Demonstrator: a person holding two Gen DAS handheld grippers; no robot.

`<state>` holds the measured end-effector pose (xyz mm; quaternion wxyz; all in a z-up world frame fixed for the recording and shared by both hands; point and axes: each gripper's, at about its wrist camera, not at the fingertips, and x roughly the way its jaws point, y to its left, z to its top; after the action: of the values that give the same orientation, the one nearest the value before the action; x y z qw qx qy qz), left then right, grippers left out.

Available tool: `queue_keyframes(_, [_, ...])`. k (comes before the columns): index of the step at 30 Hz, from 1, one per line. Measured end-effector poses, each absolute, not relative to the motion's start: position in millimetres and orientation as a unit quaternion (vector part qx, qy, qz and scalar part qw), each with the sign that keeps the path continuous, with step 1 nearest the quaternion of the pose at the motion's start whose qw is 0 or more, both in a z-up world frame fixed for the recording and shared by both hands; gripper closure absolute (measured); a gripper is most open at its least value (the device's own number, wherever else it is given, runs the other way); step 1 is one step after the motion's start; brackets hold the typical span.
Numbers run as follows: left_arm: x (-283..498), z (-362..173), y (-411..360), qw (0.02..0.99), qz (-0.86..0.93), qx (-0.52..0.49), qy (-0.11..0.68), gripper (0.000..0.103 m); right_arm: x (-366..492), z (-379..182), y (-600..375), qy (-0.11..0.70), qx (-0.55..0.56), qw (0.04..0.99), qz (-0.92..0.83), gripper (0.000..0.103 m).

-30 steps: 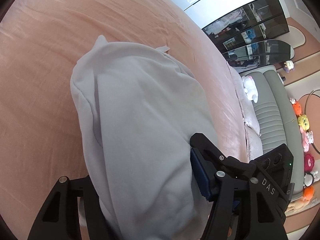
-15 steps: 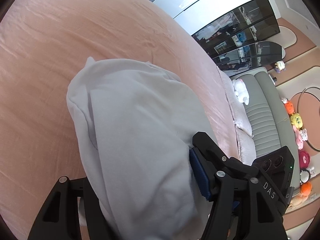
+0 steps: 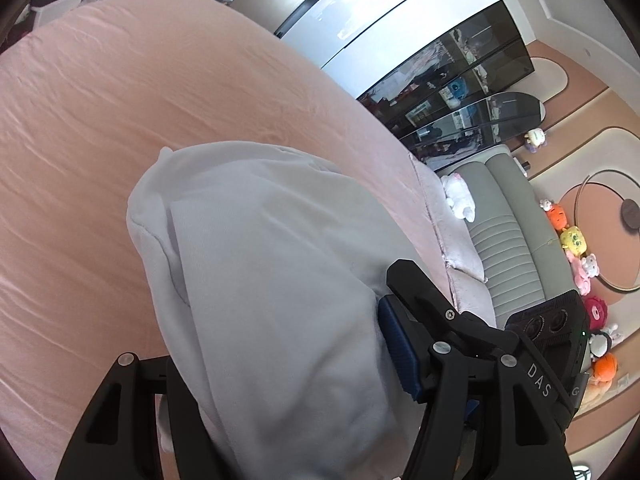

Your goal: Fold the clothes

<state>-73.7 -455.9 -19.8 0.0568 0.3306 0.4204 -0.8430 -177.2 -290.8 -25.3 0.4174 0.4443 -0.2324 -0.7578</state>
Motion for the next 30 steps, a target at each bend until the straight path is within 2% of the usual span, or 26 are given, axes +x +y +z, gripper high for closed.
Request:
queue_keyframes(9, [-23,29,-469,0.079,-0.861,0.292,0.408,0.042,-136,30,-312,-0.223,0.416,0.46,-0.752,0.07])
queue_keyframes(16, [37,48,-498,0.121,-0.867,0.269,0.402,0.042,-89,50,-350,-0.215,0.412,0.506,-0.727,0.07])
queue_keyframes(23, [80,45,-524,0.163,-0.866,0.267,0.39,0.042,-49,44,-390,-0.215,0.423,0.544,-0.692,0.07])
queue_keyframes(30, [114,7,-547,0.196,-0.852,0.271,0.404,0.042,-20,8,-414,-0.212,0.448,0.559,-0.664,0.07])
